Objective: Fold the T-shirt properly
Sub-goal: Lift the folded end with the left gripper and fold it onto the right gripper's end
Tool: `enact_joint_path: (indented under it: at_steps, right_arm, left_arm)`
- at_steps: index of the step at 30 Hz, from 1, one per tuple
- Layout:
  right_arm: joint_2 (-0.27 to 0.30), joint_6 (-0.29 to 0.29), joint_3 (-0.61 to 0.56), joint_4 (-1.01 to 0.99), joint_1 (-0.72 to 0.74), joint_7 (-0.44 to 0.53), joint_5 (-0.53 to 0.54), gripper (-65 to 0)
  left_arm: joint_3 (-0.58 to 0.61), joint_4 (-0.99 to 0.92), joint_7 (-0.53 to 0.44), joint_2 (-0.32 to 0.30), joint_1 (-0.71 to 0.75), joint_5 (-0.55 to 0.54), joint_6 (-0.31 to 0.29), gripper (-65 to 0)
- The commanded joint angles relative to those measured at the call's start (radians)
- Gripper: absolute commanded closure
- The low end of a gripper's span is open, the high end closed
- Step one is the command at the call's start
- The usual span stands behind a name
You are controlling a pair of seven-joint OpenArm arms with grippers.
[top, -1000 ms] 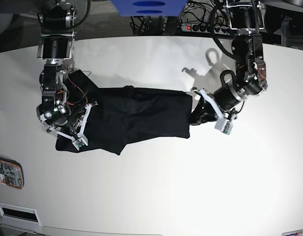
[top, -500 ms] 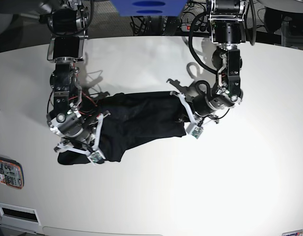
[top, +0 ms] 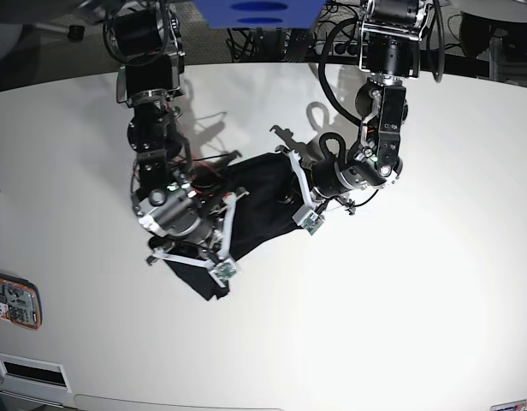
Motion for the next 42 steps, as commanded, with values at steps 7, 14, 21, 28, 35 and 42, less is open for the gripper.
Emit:
enact_joint_path:
  at_steps: [7, 14, 21, 28, 35, 42]
  right_arm:
    - [-0.006, -0.136, -0.198, 0.030, 0.020, 0.067, 0.016, 0.0]
    - [-0.006, -0.232, -0.256, -0.055, -0.006, 0.165, 0.016, 0.0]
    - [-0.006, -0.249, -0.257, -0.088, -0.029, 0.231, 0.014, 0.0]
    - [-0.006, -0.251, -0.297, -0.145, -0.026, 0.234, 0.016, 0.0]
    - [-0.006, -0.251, -0.297, -0.156, -0.026, 0.234, 0.014, 0.0]
    - [-0.006, -0.251, -0.299, -0.168, -0.026, 0.243, 0.014, 0.0]
  left_arm:
    - [0.004, 0.013, -0.019, 0.008, -0.017, -0.021, -0.009, 0.0]
    - [-0.006, 0.305, -0.018, 0.003, 0.121, -0.015, -0.009, 0.0]
    - [-0.157, 0.639, -0.018, 0.000, 0.310, -0.015, -0.009, 0.0]
    - [-0.328, 0.651, -0.018, 0.000, 0.362, -0.023, -0.009, 0.0]
    - [-0.388, 0.655, -0.019, 0.000, 0.411, -0.023, -0.009, 0.0]
    - [-0.549, 0.671, -0.019, 0.004, 0.482, -0.015, -0.009, 0.0]
